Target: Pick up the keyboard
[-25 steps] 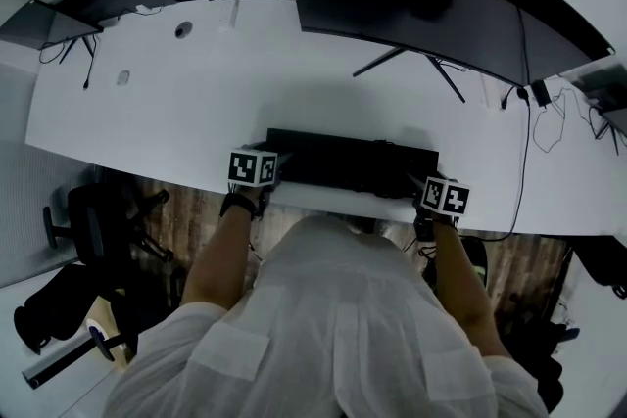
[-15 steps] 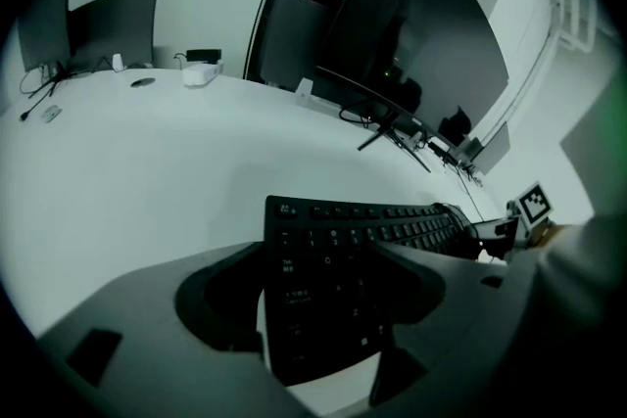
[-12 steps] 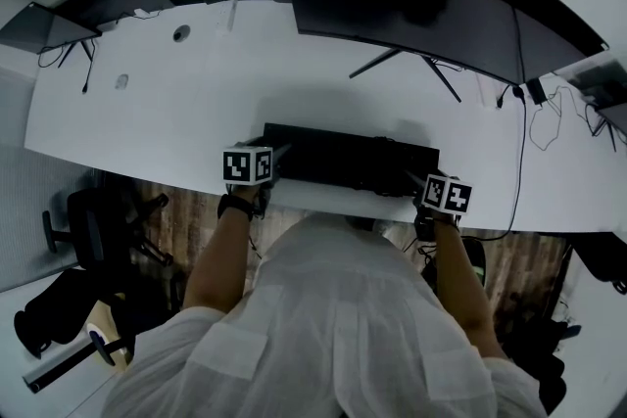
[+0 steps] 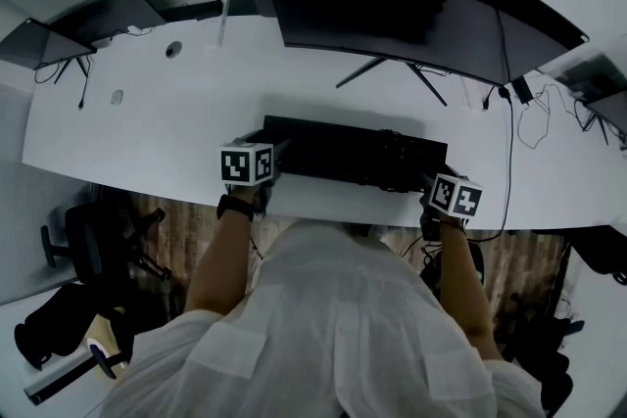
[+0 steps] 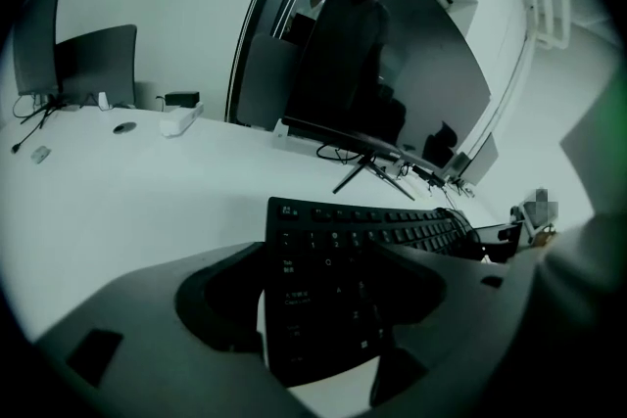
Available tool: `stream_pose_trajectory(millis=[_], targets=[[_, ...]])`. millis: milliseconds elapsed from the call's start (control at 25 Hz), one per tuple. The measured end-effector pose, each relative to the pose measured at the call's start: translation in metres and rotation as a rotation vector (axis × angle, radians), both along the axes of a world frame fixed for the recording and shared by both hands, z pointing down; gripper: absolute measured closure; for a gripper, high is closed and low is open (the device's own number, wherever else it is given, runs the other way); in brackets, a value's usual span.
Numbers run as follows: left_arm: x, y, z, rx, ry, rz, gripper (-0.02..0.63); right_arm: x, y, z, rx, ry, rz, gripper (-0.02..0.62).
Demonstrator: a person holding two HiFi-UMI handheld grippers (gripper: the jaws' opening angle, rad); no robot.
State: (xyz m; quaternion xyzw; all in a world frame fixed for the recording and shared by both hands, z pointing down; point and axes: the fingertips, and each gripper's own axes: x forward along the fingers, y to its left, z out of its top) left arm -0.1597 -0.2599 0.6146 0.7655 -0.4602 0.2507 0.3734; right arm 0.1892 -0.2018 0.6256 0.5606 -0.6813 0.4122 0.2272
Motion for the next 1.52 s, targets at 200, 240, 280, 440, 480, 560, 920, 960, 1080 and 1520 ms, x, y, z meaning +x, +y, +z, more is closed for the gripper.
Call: stream_pose_trajectory(millis=[200,240,280,440,480,560,920,960,1080,1520], targets=[[0.020,-0.010,-0.025,0.066,0.011,0.011,0.322,0.019,-0.005,-0.024,0.056,0.011,0.018,0.183],[0.023,-0.013,-0.029,0.078,0.012,0.014,0.322,0.022,-0.007,-0.029,0.066,0.013,0.021,0.183],[0.027,-0.015,-0.034,0.090,0.012,0.017,0.322,0.026,-0.008,-0.033,0.076,0.013,0.023,0.183],[0.040,-0.025,-0.048,0.126,0.013,0.029,0.322,0.038,-0.013,-0.046,0.109,0.013,0.039,0.183],[0.043,-0.026,-0.051,0.132,0.014,0.031,0.322,0.040,-0.014,-0.049,0.115,0.013,0.041,0.183],[0.047,-0.030,-0.055,0.144,0.018,0.032,0.322,0.044,-0.015,-0.053,0.129,0.012,0.043,0.183],[0.065,-0.032,-0.063,0.164,0.034,0.029,0.322,0.065,-0.018,-0.068,0.179,0.038,0.041,0.195],[0.066,-0.031,-0.064,0.164,0.034,0.027,0.322,0.066,-0.018,-0.069,0.180,0.039,0.039,0.196],[0.068,-0.031,-0.065,0.165,0.036,0.023,0.322,0.069,-0.019,-0.071,0.182,0.042,0.036,0.199],[0.068,-0.027,-0.067,0.172,0.044,0.009,0.322,0.069,-0.018,-0.075,0.188,0.046,0.028,0.199]])
